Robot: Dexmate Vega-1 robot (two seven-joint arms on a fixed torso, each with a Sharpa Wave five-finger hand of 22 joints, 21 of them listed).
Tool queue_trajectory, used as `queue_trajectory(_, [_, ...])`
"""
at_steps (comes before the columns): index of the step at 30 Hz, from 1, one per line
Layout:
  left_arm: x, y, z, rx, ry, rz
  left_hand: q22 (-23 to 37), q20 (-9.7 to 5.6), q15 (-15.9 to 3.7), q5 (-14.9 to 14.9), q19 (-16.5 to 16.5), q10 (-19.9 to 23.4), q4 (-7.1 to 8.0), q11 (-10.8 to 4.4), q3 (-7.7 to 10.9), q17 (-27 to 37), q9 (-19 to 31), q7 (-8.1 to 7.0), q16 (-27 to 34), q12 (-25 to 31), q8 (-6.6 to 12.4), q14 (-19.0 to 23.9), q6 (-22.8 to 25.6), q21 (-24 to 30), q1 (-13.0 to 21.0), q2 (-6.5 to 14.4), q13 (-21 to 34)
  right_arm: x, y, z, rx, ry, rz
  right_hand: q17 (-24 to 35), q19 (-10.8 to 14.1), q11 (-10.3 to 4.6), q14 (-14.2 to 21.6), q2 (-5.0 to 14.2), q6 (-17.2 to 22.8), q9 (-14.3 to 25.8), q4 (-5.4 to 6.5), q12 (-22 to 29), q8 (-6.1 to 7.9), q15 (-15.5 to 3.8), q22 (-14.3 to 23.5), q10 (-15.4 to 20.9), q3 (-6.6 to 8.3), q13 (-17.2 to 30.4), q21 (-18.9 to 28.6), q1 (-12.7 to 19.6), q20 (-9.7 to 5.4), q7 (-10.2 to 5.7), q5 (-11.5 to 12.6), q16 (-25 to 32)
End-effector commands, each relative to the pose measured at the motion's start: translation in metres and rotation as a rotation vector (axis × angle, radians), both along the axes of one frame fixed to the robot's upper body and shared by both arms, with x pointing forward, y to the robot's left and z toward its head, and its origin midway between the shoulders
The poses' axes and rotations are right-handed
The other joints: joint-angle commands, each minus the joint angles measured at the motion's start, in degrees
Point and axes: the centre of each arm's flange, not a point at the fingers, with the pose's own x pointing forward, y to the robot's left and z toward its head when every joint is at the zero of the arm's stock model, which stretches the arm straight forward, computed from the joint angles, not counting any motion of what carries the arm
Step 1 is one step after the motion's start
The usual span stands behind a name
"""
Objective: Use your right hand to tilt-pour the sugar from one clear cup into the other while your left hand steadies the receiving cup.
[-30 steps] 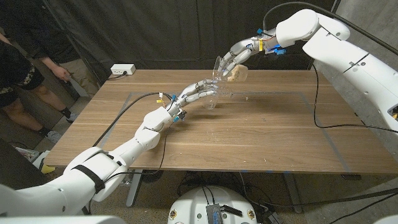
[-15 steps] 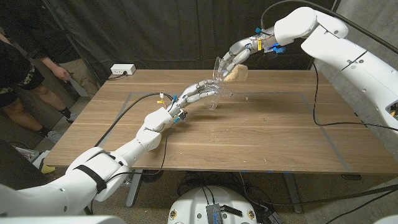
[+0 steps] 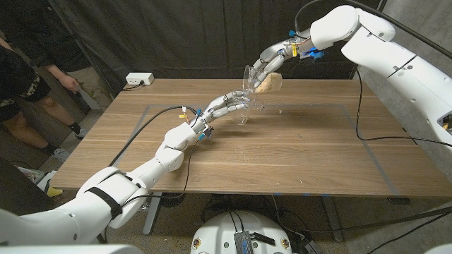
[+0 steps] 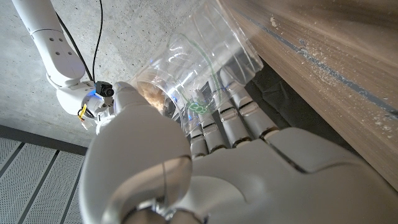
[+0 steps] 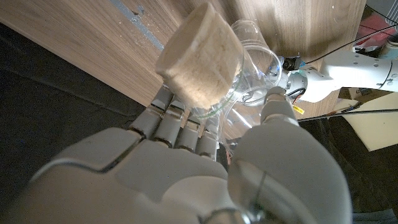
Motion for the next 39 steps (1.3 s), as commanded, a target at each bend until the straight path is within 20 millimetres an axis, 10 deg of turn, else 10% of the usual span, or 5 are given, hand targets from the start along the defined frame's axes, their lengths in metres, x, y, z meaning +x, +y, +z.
queue_trajectory(1, [0.001,0.0,0.001,0.001,-0.001,0.0,-0.1,-3.24,-8.22,0.3,-0.2,0.3,0.22,-0.06,-0.17,0.3,0.0,0.12,-0.2,0.5,0.33,0.4,0.6,0.3,0.5,0.4,0.2,-0.003,0.004,0.002,-0.05,-0.023,-0.004,0.2,0.0,0.07,0.7,0.49,0.5,0.3,0.16,0.2,0.0,-9.77,0.1,0.5,-0.04,0.2,-0.3,0.3,-5.19,-0.12,0.3,0.0])
queue_trajectory(39, [0.0,0.006,0.003,-0.004,-0.008,-0.012,-0.1,-3.27,-8.19,0.2,-0.3,0.4,0.77,-0.17,-0.32,0.4,0.0,0.15,-0.2,0.5,0.36,0.4,0.8,0.7,0.6,0.5,0.2,-0.001,0.014,0.004,-0.165,-0.072,-0.015,0.6,0.2,-0.28,1.3,0.51,1.1,0.6,0.07,0.1,-0.2,-9.8,0.1,0.9,-0.09,0.3,-0.3,0.5,-5.21,-0.14,0.4,0.0])
